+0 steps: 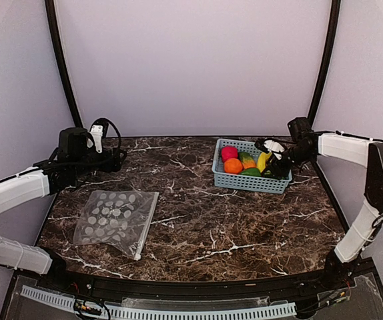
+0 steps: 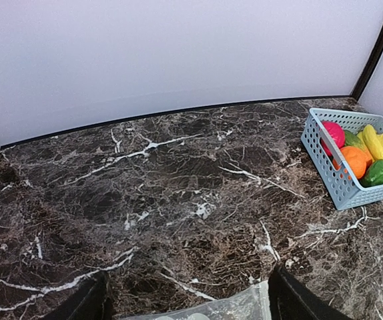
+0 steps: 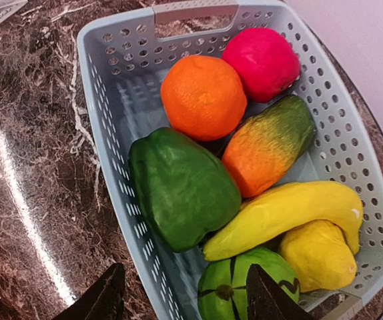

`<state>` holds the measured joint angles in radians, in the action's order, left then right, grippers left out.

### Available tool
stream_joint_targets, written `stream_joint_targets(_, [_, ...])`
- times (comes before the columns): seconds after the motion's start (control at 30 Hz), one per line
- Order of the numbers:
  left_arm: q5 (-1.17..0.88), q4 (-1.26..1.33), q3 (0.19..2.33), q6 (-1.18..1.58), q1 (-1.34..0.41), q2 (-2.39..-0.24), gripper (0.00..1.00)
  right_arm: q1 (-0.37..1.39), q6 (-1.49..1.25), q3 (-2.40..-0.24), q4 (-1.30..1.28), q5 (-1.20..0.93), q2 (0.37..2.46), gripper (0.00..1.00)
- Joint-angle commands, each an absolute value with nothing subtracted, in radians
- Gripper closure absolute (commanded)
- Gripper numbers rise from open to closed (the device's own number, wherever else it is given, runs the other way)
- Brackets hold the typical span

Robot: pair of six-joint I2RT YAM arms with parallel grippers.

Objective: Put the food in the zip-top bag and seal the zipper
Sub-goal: Adjust the bin at the center of the board.

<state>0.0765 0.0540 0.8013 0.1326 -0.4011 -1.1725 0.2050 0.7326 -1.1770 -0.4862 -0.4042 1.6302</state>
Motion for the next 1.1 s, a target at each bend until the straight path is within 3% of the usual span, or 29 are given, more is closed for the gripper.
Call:
stream_joint_targets(0.0, [0.030, 0.029, 0.818, 0.158, -0.404, -1.165, 0.21, 0.219, 0.755, -1.245, -0.580, -0.383, 1.700, 0.41])
stream_joint_targets(0.3, [0.011, 0.020, 0.827, 0.167, -0.411, -1.170, 0.21, 0.255, 0.776, -1.177, -0.644, -0.333, 1.692, 0.50])
stream_joint_targets(0.5, [0.015, 0.017, 0.828, 0.170, -0.411, -1.170, 0.21, 0.377, 0.798, -1.074, -0.726, -0.321, 1.632, 0.53])
stream_joint_targets(0.7, [0.010, 0.017, 0.830, 0.170, -0.411, -1.177, 0.22, 0.497, 0.763, -1.129, -0.908, -0.501, 1.592, 0.45])
stream_joint_targets(0.87, [0.003, 0.015, 0.831, 0.178, -0.411, -1.187, 0.22, 0.432, 0.695, -1.242, -0.883, -0.420, 1.620, 0.44])
stream_joint_targets(1.07, [-0.021, 0.006, 0.838, 0.175, -0.418, -1.197, 0.23, 0.271, 0.478, -1.361, -0.710, -0.315, 1.706, 0.50])
